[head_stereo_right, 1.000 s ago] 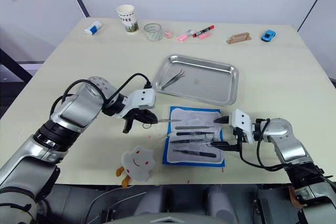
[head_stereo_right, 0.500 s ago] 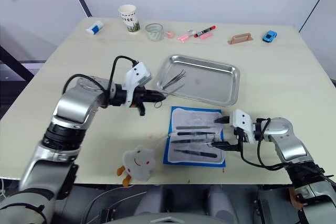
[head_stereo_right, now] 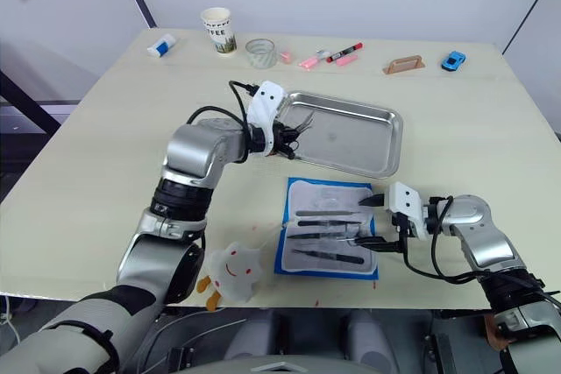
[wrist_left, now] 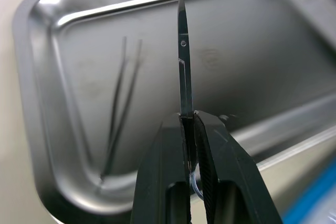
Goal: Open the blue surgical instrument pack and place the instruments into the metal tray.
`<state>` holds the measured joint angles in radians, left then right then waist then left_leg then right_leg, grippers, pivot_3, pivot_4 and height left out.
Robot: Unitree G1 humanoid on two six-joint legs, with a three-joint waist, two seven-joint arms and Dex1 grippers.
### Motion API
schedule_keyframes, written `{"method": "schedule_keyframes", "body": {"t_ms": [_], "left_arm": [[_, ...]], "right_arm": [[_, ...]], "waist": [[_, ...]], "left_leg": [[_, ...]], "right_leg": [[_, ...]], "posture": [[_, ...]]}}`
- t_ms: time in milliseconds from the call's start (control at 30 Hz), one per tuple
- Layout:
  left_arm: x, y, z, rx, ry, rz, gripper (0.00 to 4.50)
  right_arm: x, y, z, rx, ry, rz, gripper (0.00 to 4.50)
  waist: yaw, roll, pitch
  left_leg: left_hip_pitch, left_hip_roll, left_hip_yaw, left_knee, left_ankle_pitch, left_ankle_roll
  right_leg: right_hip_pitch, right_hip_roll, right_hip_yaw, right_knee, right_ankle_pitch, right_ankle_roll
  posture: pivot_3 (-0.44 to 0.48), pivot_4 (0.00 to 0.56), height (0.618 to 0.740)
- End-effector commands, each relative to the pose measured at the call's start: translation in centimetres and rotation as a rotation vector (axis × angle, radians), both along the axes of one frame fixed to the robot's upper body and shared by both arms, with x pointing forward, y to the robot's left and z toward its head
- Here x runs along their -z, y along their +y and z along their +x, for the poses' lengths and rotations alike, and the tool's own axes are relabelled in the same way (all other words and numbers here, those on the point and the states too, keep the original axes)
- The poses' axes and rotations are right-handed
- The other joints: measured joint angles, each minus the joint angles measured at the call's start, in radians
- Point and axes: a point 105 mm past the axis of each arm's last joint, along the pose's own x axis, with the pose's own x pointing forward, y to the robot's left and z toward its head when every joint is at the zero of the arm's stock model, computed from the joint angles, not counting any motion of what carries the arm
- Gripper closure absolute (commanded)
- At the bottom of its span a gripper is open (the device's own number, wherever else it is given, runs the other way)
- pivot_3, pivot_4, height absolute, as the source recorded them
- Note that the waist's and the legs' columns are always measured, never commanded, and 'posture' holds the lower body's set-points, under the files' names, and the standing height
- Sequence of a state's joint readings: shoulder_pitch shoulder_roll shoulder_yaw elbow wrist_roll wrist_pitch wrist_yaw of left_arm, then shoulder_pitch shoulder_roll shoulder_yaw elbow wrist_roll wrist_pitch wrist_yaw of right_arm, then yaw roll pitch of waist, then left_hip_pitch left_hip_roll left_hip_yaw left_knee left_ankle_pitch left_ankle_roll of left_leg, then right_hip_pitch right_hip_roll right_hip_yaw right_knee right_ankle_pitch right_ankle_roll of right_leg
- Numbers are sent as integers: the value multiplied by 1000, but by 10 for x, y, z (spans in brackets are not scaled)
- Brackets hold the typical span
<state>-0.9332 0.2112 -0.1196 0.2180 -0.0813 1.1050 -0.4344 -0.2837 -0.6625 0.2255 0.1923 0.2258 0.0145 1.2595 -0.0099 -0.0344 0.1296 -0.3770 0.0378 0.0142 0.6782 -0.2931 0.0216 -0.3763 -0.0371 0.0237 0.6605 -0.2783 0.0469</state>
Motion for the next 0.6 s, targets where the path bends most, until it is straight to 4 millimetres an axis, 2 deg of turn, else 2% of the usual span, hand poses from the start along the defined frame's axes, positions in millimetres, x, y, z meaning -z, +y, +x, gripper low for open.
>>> {"method": "schedule_keyframes", "body": {"t_ms": [33,367,600], "left_arm": [[-12,-10,15,-43,-63,29,4491],[-3,-27,32,-125,-26,37,4491],[4,-27,33,-142,-5,42,4491]], "right_arm": [[44,-13,-19,23,163,-143,0],[44,-12,-20,20,168,-144,0],[44,-12,-21,13,170,-151,0]], "waist": [[0,0,0],[0,1,0],[-1,1,0]], "left_leg": [[0,0,0,0,0,0],[-1,-1,0,0,0,0],[-1,-1,0,0,0,-1]], "right_leg": [[0,0,0,0,0,0],[0,0,-1,0,0,0],[0,0,-1,0,0,0]], "posture": [[0,150,740],[0,150,740],[0,150,740]]}}
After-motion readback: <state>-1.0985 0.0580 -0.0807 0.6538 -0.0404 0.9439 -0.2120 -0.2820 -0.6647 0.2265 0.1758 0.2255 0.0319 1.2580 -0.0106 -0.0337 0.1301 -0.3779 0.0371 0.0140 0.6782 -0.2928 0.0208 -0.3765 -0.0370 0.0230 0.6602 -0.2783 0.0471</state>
